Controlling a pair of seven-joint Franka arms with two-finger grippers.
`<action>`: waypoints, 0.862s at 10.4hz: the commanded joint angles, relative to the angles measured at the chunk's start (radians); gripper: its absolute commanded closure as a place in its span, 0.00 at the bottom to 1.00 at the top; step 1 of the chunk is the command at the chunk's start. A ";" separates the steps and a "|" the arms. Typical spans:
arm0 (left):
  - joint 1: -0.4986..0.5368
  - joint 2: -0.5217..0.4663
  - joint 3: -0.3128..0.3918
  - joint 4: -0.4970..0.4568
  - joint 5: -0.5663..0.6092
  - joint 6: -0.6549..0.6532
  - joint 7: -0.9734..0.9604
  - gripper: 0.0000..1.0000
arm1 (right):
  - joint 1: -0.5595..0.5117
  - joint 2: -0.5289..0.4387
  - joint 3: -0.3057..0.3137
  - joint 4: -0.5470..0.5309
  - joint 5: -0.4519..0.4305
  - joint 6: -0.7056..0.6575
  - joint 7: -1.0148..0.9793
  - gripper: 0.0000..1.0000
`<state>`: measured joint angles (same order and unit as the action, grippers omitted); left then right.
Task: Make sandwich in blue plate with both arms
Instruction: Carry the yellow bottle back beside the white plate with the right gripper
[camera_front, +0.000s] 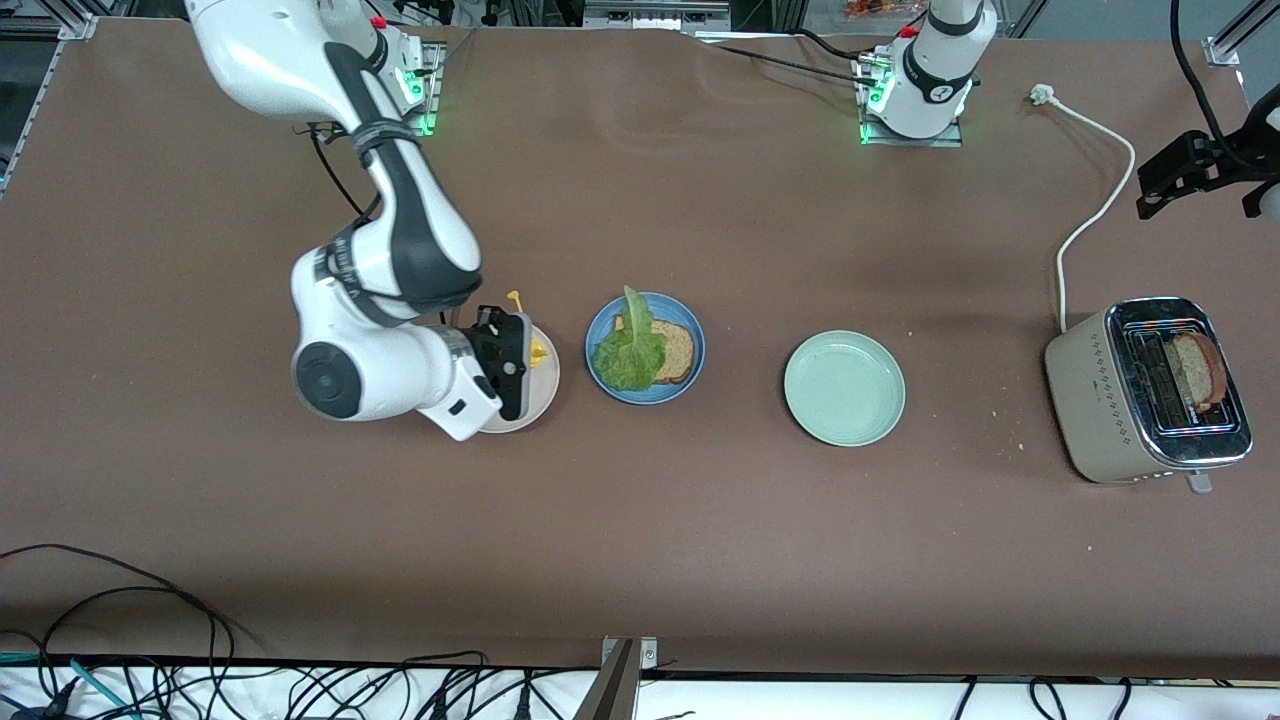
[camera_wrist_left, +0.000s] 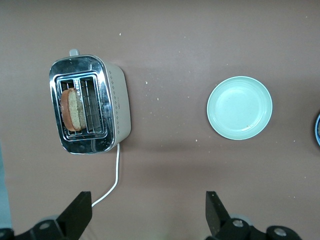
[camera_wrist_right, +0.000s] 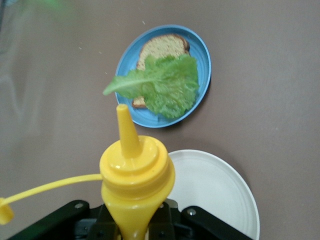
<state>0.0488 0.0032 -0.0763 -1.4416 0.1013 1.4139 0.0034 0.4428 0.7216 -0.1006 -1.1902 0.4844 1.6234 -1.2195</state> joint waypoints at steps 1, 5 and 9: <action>0.005 0.000 -0.007 0.015 0.003 -0.013 -0.008 0.00 | -0.111 -0.028 0.019 0.004 0.141 -0.143 -0.228 0.91; 0.005 0.000 -0.005 0.015 0.003 -0.013 -0.008 0.00 | -0.309 -0.015 0.019 -0.002 0.237 -0.339 -0.636 0.92; 0.003 0.000 -0.007 0.015 0.003 -0.013 -0.008 0.00 | -0.456 0.088 0.019 -0.029 0.240 -0.381 -0.990 0.91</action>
<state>0.0492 0.0032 -0.0776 -1.4416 0.1013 1.4139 0.0034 0.0432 0.7549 -0.1000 -1.2056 0.6956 1.2637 -2.0541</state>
